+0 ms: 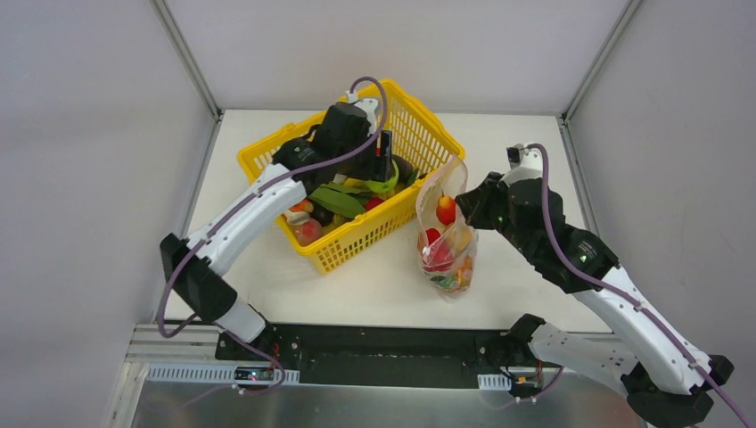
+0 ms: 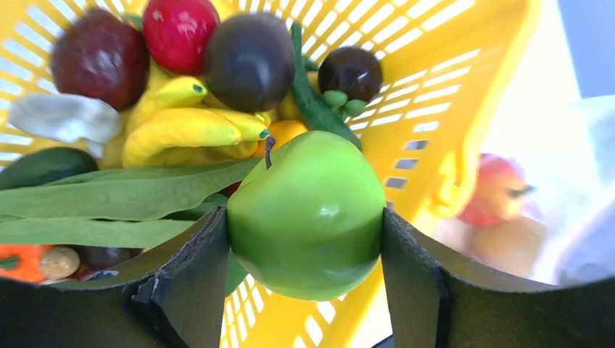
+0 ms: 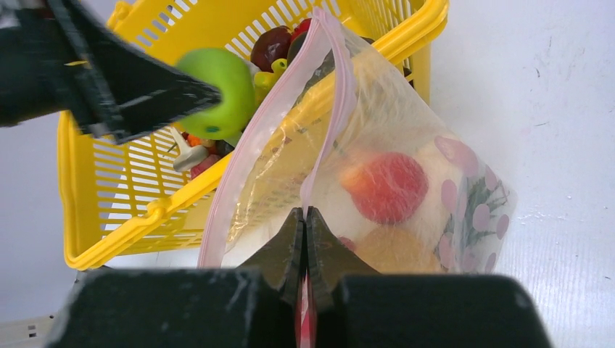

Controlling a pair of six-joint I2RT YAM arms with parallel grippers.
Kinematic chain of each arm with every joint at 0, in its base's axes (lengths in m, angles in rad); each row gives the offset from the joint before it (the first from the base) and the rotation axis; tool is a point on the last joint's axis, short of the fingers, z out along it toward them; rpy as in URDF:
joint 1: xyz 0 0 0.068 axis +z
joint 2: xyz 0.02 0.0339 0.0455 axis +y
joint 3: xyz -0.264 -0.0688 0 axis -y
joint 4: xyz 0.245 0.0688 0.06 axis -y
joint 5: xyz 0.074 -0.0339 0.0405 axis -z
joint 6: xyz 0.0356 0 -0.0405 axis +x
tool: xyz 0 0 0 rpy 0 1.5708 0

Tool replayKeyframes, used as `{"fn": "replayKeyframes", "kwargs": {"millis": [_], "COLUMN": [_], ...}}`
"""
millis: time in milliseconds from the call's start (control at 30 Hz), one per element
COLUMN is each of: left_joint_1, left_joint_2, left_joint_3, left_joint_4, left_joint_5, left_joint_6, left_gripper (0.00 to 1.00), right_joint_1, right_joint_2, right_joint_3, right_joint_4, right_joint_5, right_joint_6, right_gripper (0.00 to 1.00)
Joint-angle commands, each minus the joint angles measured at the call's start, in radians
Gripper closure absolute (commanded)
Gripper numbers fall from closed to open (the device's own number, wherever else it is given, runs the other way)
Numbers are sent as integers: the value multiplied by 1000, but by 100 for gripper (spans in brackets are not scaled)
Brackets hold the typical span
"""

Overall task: Place the food in the zip-top bag and seal the zipper
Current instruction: Pick up the fake fruit from the bin, then place the fake fruit in the zipper food storage bag.

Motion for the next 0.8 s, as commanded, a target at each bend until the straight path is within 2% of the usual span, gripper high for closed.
{"fn": "replayKeyframes", "kwargs": {"millis": [0, 233, 400, 567, 767], "left_joint_1": [7, 6, 0, -59, -145], "left_joint_2": [-136, -239, -287, -297, -261], "left_joint_3": [-20, -71, -92, -86, -104], "left_joint_4": [48, 135, 237, 343, 461], "left_joint_5": [-24, 106, 297, 465, 568], "left_joint_6": [31, 17, -1, -11, -10], "left_gripper": [64, 64, 64, 64, 64], "right_joint_1": [2, 2, 2, 1, 1], "right_joint_2": [-26, -43, -50, -60, -53], "right_joint_3": [-6, -22, -28, -41, -37], "right_joint_4": [62, 83, 87, 111, 115], "right_joint_5": [16, 14, 19, 22, 15], "right_joint_6": [-10, -5, -2, 4, 8], "right_gripper": [100, 100, 100, 100, 100]}}
